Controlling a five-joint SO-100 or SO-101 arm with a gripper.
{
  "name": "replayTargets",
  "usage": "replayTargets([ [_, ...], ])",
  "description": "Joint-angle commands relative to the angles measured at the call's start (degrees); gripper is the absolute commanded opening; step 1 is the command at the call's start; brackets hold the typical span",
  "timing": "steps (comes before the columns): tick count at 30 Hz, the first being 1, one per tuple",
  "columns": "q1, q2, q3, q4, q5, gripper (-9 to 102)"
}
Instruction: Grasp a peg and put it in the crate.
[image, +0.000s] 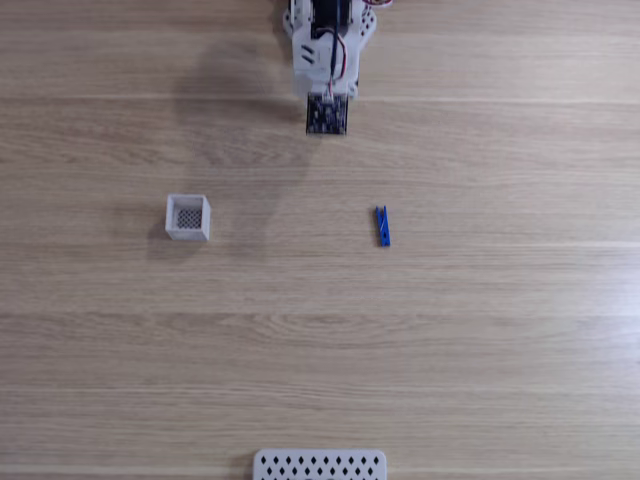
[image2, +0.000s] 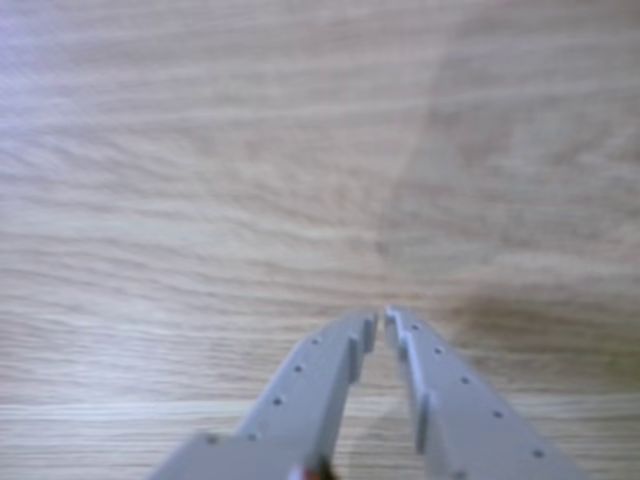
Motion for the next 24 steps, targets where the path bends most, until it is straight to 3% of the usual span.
replayTargets([
  [1, -4.6, -15.3, -22.2, 0.2, 0.6, -1],
  [11, -16.2, -44.9, -54.4, 0.4, 5.5, -1],
  [20, -15.5, -56.5, -64.0, 2.4, 6.7, 17],
  [24, -13.9, -57.5, -64.4, 0.9, 6.6, 18],
])
